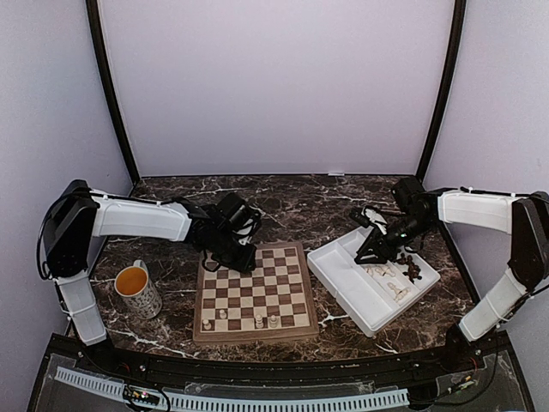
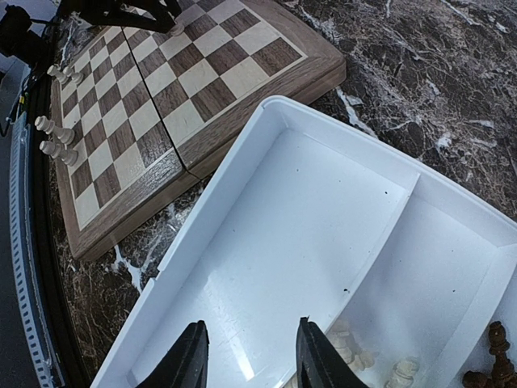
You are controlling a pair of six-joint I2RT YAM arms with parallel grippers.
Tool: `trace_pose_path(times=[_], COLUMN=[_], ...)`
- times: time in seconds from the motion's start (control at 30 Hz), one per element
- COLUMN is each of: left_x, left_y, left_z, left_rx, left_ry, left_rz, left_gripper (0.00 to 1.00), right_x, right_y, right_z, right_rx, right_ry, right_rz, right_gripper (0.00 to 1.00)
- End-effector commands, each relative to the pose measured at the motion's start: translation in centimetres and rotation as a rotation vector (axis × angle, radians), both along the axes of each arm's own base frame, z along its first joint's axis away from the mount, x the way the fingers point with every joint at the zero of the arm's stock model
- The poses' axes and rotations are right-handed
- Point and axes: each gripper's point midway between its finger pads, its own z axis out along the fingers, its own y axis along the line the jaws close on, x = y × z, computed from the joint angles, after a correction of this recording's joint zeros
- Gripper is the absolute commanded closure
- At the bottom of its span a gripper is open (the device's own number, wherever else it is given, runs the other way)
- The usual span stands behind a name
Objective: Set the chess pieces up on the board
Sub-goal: Place the pawn on a2.
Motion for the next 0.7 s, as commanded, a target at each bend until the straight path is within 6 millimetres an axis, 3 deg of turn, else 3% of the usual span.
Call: trace_pose_path(times=[0.0, 0.47, 0.67], left_x=[0.0, 1.1, 1.0], left_y=[-0.2, -0.5, -0.4], left_z=[0.3, 1.7, 1.8], left_rx=[0.019, 0.012, 0.016], left_ry=[0.008, -0.047, -0.046], left_rz=[-0.001, 0.006, 0.006], left_gripper=[0.76, 0.80, 0.88], right_x=[0.4, 0.4, 0.4], right_y=[0.3, 0.2, 0.2], right_z=[1.0, 0.9, 0.9], right_rx=[0.009, 0.006, 0.005], right_ry=[-0.042, -0.039, -0.037], right_rz=[0.010, 0.010, 0.010], right_gripper=[0.61, 0.61, 0.61])
